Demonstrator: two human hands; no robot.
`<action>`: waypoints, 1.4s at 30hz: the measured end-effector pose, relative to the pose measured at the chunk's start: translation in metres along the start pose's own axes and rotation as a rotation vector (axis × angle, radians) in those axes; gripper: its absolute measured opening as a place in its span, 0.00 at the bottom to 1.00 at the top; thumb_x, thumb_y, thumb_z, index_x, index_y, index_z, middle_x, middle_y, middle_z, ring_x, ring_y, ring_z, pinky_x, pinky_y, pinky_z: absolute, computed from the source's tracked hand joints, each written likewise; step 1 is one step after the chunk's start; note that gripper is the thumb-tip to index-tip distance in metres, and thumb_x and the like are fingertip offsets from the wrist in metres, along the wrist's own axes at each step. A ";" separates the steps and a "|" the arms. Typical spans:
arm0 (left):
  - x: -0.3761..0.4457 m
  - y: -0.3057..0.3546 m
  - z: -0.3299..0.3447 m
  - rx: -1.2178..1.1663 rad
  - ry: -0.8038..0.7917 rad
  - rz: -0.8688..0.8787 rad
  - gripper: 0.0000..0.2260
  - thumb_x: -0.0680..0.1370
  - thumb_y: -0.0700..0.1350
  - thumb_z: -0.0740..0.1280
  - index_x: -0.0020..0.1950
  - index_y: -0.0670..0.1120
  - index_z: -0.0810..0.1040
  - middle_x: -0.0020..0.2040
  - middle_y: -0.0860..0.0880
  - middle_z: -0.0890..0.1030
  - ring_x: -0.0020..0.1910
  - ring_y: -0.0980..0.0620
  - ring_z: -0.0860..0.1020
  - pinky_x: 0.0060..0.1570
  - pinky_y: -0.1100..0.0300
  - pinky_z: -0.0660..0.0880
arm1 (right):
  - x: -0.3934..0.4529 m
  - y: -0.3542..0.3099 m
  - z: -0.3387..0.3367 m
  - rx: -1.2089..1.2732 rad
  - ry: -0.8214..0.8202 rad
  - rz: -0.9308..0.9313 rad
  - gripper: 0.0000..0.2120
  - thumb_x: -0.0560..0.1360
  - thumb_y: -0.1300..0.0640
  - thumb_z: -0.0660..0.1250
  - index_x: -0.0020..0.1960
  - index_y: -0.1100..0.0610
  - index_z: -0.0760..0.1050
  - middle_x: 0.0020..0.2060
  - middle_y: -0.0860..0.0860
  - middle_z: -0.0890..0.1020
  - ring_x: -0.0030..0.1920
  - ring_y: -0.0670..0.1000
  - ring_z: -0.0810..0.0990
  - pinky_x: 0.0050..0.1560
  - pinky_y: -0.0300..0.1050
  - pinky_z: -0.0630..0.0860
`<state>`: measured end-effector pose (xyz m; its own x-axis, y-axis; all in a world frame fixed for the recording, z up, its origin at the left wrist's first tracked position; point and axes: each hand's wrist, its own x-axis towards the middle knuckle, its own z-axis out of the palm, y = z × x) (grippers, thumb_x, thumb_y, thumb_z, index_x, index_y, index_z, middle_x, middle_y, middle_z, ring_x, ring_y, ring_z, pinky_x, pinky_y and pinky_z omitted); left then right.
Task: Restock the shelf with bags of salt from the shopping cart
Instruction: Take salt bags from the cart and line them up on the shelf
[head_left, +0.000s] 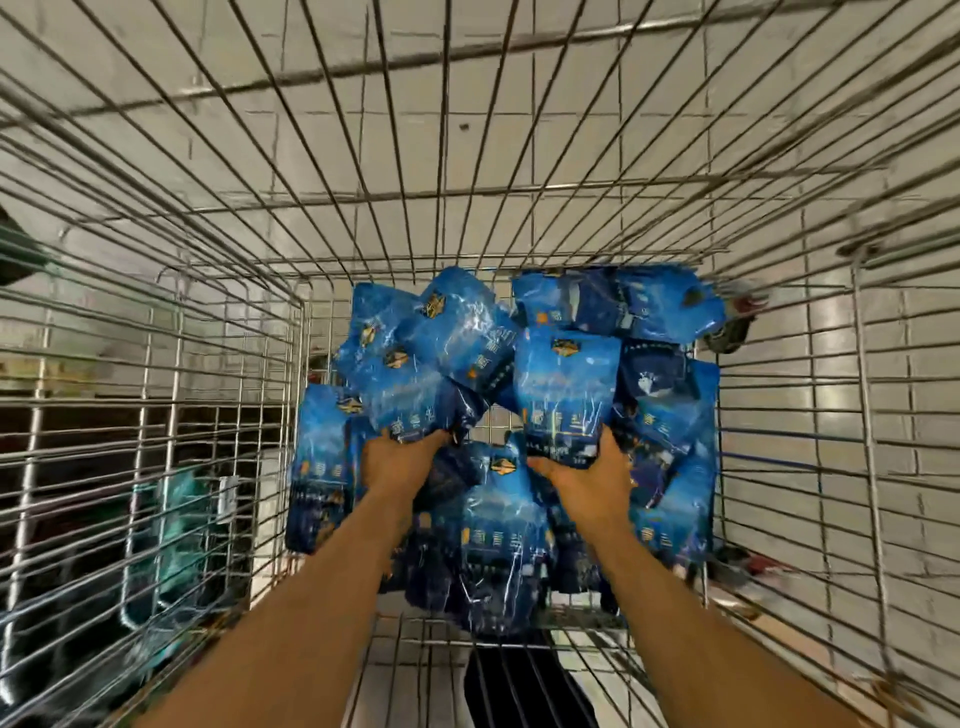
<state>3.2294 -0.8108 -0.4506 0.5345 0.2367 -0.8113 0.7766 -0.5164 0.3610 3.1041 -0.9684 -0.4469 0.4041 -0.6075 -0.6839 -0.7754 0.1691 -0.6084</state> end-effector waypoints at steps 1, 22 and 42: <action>-0.006 0.001 -0.005 -0.012 -0.016 0.003 0.24 0.69 0.48 0.78 0.59 0.37 0.78 0.43 0.39 0.80 0.42 0.45 0.78 0.52 0.48 0.77 | -0.008 -0.003 -0.004 0.041 -0.012 0.016 0.36 0.65 0.58 0.81 0.69 0.57 0.70 0.62 0.51 0.79 0.63 0.55 0.77 0.66 0.59 0.73; -0.320 0.087 -0.256 -0.388 0.092 0.541 0.11 0.79 0.46 0.67 0.59 0.42 0.77 0.45 0.51 0.81 0.42 0.62 0.83 0.30 0.76 0.71 | -0.272 -0.216 -0.141 0.252 -0.314 -0.215 0.21 0.63 0.56 0.81 0.50 0.47 0.75 0.47 0.36 0.80 0.41 0.39 0.82 0.39 0.33 0.75; -0.641 -0.071 -0.584 -0.763 0.691 1.098 0.07 0.79 0.51 0.68 0.55 0.51 0.78 0.52 0.52 0.84 0.51 0.52 0.83 0.49 0.53 0.80 | -0.678 -0.362 -0.076 0.527 -1.068 -0.852 0.20 0.64 0.60 0.76 0.56 0.54 0.81 0.53 0.58 0.85 0.50 0.60 0.86 0.42 0.53 0.83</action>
<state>3.0268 -0.4449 0.3123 0.8280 0.4703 0.3054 -0.2369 -0.2003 0.9507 3.0735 -0.6769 0.2676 0.9813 0.1453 0.1260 0.0453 0.4619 -0.8858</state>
